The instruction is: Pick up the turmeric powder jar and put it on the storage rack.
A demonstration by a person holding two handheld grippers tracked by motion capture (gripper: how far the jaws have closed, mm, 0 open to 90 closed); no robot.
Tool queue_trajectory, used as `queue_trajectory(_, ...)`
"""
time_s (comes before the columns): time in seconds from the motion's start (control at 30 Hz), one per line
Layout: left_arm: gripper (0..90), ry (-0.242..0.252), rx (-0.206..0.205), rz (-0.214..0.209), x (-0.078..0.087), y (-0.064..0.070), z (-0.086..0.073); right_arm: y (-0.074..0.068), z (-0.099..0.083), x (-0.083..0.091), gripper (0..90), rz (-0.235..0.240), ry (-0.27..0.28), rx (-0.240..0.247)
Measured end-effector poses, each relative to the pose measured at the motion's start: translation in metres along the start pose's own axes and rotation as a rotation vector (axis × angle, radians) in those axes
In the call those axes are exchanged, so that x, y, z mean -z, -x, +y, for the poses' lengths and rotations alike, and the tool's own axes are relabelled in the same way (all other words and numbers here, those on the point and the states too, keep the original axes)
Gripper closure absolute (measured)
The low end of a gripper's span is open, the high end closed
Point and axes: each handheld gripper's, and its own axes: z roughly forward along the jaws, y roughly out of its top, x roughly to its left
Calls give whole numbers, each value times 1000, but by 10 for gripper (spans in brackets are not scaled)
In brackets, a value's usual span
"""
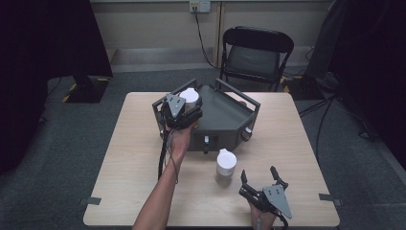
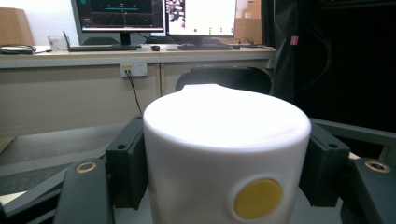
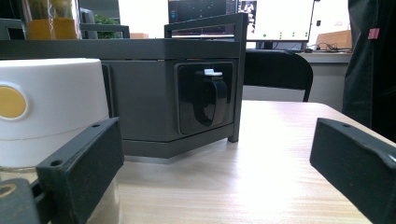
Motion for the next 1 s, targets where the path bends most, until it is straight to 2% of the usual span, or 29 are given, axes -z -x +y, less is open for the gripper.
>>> queue_trajectory(0.07,310,-3,19,0,1,-2,0,0,0,0,21,0,0,0)
queue_trajectory(0.23,309,12,15,6,2,0,-4,0,0,0,21,-1,0,0)
queue_trajectory(0.83,304,-1,3,5,2,0,-2,0,0,0,20,-2,0,0)
queue_trajectory(1.0,203,-21,8,2,-1,-1,-2,0,0,0,20,-2,0,0)
